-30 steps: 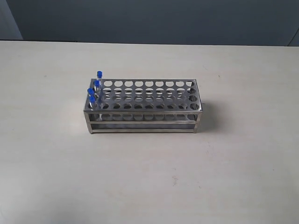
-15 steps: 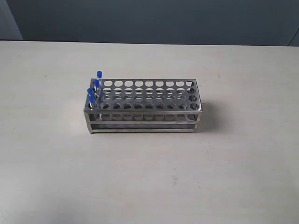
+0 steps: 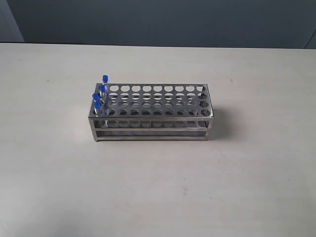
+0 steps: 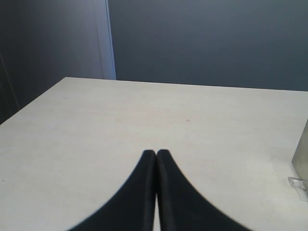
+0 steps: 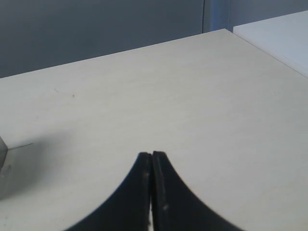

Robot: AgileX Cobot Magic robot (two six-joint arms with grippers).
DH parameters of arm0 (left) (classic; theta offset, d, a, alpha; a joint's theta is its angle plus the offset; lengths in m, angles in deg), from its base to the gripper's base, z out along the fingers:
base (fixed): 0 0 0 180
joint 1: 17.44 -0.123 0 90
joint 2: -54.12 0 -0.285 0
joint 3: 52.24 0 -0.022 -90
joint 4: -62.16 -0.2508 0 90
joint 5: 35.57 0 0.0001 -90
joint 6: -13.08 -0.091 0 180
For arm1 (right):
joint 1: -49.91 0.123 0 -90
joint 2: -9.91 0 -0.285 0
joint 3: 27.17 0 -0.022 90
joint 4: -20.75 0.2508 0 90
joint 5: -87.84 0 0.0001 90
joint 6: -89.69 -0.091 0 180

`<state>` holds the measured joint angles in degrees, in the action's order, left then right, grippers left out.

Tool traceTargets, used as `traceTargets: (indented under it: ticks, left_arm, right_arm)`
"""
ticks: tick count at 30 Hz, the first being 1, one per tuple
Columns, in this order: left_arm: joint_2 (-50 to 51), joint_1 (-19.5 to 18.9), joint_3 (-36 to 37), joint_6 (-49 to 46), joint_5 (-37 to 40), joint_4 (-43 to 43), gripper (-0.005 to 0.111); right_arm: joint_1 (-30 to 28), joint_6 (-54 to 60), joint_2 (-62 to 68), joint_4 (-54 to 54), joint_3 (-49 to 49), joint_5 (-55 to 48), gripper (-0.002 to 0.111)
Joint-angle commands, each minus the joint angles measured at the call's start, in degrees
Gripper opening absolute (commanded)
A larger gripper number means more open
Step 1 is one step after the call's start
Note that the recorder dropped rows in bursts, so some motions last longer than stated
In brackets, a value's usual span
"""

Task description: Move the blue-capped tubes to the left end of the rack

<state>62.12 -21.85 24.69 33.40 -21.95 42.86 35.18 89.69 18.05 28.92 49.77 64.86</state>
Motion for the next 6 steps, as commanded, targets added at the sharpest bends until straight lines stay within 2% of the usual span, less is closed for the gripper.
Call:
traceTargets:
  ticks: [1,6]
  left_arm:
    - [-0.21,0.53,0.19,0.06,0.15,0.17,0.000]
    - [-0.21,0.53,0.19,0.06,0.15,0.17,0.000]
  right_arm:
    - [-0.25,0.00,-0.35,-0.11,0.28,0.77,-0.001]
    - [-0.25,0.00,-0.35,-0.11,0.28,0.91,-0.001]
